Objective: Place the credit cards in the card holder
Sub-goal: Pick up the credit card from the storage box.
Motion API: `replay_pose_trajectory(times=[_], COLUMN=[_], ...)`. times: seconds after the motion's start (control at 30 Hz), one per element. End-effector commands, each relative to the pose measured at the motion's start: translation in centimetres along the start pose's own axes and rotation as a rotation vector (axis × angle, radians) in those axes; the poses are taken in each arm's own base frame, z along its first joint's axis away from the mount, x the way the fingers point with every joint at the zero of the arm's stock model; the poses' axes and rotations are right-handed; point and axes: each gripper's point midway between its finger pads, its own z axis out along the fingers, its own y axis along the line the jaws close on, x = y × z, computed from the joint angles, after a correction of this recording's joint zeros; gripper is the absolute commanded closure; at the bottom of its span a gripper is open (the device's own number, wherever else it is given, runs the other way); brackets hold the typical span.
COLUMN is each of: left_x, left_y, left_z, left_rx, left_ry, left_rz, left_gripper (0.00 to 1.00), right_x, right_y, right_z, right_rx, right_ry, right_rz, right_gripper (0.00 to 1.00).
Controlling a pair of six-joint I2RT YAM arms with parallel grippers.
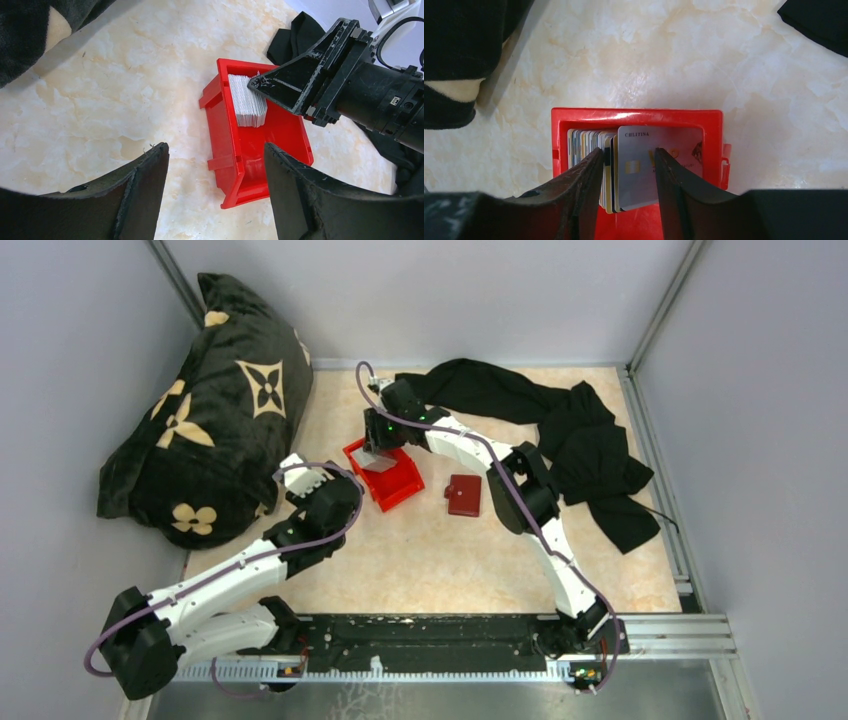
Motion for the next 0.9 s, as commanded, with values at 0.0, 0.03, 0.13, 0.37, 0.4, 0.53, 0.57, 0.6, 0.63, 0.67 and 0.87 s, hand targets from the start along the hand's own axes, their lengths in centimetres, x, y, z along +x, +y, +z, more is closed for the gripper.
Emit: replay_pose_trajectory(times=[0.0, 0.03, 0.13, 0.37, 0.4, 0.53, 0.57, 0.6, 0.63, 0.67, 0.87], left_x=[-0.3, -0.3, -0.1, 0.3, 0.3, 0.5, 0.6, 0.6, 0.5, 0.5, 0.5], left_y=[-0.2, -0.2, -0.2, -0.4, -0.4, -0.5, -0.5, -0.5, -0.5, -0.5, -0.7], left_z=[0.0, 0.0, 0.0, 0.2, 0.2, 0.3, 0.3, 0.3, 0.3, 0.2, 0.3], left_rx=[0.013, 0.015, 0.017, 0.020, 0.021, 0.022, 0.023, 0.023, 0.023, 0.023, 0.026], left_ry=[-0.009, -0.009, -0.008, 0.002, 0.003, 0.008, 0.010, 0.010, 0.009, 0.009, 0.010], left_rz=[-0.012, -0.012, -0.010, -0.004, -0.006, -0.004, -0.005, -0.004, -0.005, -0.005, -0.008], left_gripper=[0.25, 0.25, 0.25, 0.25, 0.25, 0.24, 0.25, 0.25, 0.25, 0.24, 0.24], right_x=[0.4, 0.4, 0.4, -0.9, -1.0, -1.6, -1.7, -1.8, -1.7, -1.8, -2.5], right_y=[0.6, 0.6, 0.7, 1.6, 1.7, 2.3, 2.4, 2.4, 2.3, 2.4, 2.8], right_z=[0.7, 0.6, 0.3, -1.2, -1.4, -2.1, -2.2, -2.3, -2.4, -2.5, -3.3], right_rx=[-0.026, -0.029, -0.034, -0.045, -0.047, -0.053, -0.054, -0.053, -0.051, -0.052, -0.059], right_ry=[0.021, 0.023, 0.019, -0.014, -0.016, -0.032, -0.034, -0.034, -0.034, -0.036, -0.056], right_rz=[0.009, 0.009, 0.009, -0.002, -0.003, -0.010, -0.011, -0.010, -0.010, -0.012, -0.016], right_gripper=[0.63, 0.66, 0.71, 0.73, 0.73, 0.73, 0.74, 0.75, 0.75, 0.77, 0.79])
